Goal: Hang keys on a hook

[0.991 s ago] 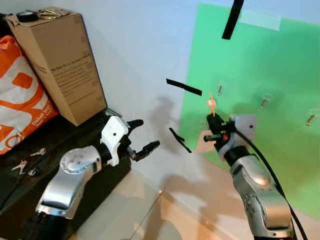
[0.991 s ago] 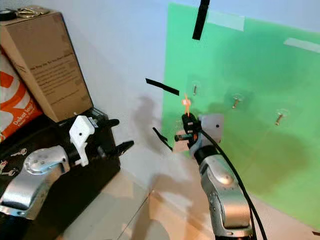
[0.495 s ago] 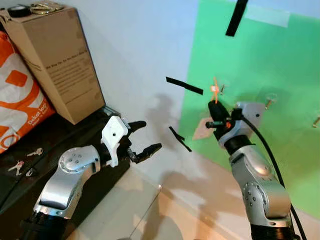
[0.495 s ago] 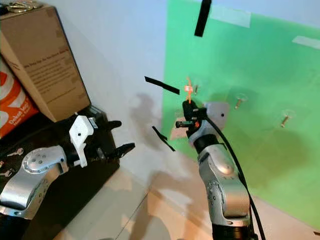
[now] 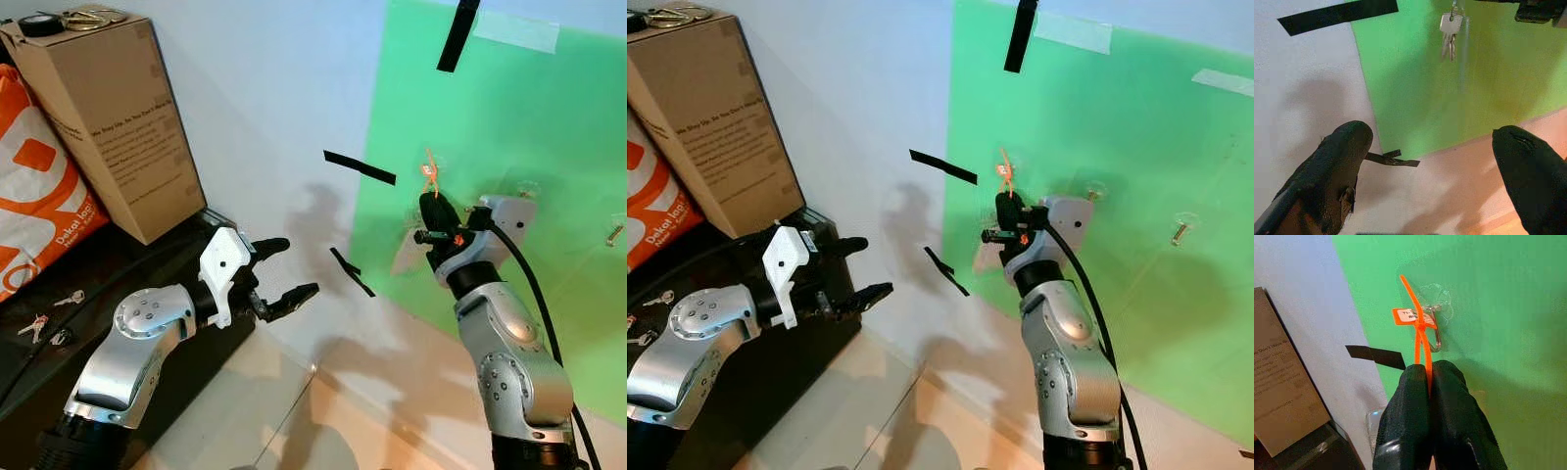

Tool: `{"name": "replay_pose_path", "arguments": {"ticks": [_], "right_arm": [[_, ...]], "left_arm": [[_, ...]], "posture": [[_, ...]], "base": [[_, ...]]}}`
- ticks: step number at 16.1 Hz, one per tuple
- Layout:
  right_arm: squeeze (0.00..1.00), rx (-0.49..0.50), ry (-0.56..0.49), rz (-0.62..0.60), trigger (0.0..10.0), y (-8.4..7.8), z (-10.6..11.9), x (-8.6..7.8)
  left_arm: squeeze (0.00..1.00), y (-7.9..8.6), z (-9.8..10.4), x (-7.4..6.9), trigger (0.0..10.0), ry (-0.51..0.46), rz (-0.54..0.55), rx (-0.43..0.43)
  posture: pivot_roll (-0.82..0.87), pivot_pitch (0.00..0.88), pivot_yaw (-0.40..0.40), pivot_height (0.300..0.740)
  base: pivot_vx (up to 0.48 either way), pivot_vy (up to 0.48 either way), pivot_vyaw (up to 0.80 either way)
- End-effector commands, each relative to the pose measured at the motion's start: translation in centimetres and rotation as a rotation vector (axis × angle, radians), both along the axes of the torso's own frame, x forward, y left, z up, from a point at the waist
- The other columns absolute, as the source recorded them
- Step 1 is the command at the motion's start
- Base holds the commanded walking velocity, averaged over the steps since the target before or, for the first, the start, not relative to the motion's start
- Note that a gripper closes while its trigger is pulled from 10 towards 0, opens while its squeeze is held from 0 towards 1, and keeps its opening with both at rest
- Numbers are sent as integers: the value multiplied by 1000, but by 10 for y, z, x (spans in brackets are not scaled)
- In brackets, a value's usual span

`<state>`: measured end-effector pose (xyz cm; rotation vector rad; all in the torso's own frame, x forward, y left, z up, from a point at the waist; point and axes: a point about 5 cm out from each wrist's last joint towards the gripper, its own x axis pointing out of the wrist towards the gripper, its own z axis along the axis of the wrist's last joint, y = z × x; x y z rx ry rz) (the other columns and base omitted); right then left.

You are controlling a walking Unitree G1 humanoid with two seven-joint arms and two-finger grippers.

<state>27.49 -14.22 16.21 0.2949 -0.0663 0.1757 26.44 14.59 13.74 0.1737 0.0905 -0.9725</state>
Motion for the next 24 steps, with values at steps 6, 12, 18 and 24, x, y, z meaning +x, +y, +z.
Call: {"name": "replay_pose_path", "arguments": {"ticks": [6, 12, 18, 24], "right_arm": [[0, 97, 44, -94, 10000, -8, 2, 11], [0, 71, 145, -92, 10000, -7, -9, 16], [0, 40, 210, -104, 10000, -5, -18, 18], [1000, 14, 141, -115, 10000, -8, -12, 20]], "left_arm": [[43, -2, 9, -2, 10000, -10, -41, -15], [43, -3, 10, -2, 10000, -1, -48, -21], [43, -3, 10, -1, 10000, 0, -50, -20], [43, -5, 15, 0, 10000, -13, -54, -44]], "posture": [[-5, 0, 31, 740], [-8, 0, 34, 740], [-5, 0, 35, 740], [-8, 0, 35, 740]], "base": [[0, 0, 0], [0, 0, 0], [0, 0, 0], [0, 0, 0]]}}
